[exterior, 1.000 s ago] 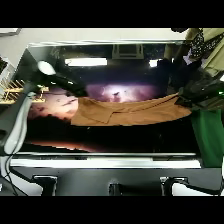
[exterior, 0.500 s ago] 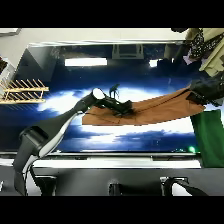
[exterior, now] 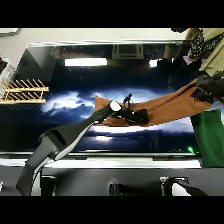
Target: Fold the clothes and pants, and hang the long-sleeved shirts on hangers.
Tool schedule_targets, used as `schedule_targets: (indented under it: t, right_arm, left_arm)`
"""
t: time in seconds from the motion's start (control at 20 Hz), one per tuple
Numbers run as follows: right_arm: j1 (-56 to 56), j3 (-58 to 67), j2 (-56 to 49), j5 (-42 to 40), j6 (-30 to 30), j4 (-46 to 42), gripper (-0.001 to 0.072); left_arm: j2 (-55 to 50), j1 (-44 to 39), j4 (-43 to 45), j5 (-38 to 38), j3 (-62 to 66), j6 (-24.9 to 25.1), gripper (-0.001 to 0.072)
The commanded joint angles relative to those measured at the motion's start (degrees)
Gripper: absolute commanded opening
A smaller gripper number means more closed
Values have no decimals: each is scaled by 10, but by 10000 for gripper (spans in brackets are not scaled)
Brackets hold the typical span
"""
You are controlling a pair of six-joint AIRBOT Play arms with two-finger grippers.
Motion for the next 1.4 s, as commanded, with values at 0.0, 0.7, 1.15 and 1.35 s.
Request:
schedule_targets:
  t: [0.0, 0.7, 1.15, 1.35]
  right_arm:
    - [0, 9, 0, 6, 1, 2, 30]
    - [150, 8, -26, -93, 72, 96, 30]
    - [409, 8, -169, -250, 169, 68, 30]
    - [444, 8, -240, -307, 175, 69, 30]
  left_arm:
    - [-39, -23, -7, 7, 66, -14, 12]
    - [243, 250, 391, -349, 75, -49, 11]
    - [457, 515, 526, -456, 75, -20, 13]
    - [466, 553, 526, -459, 74, -26, 13]
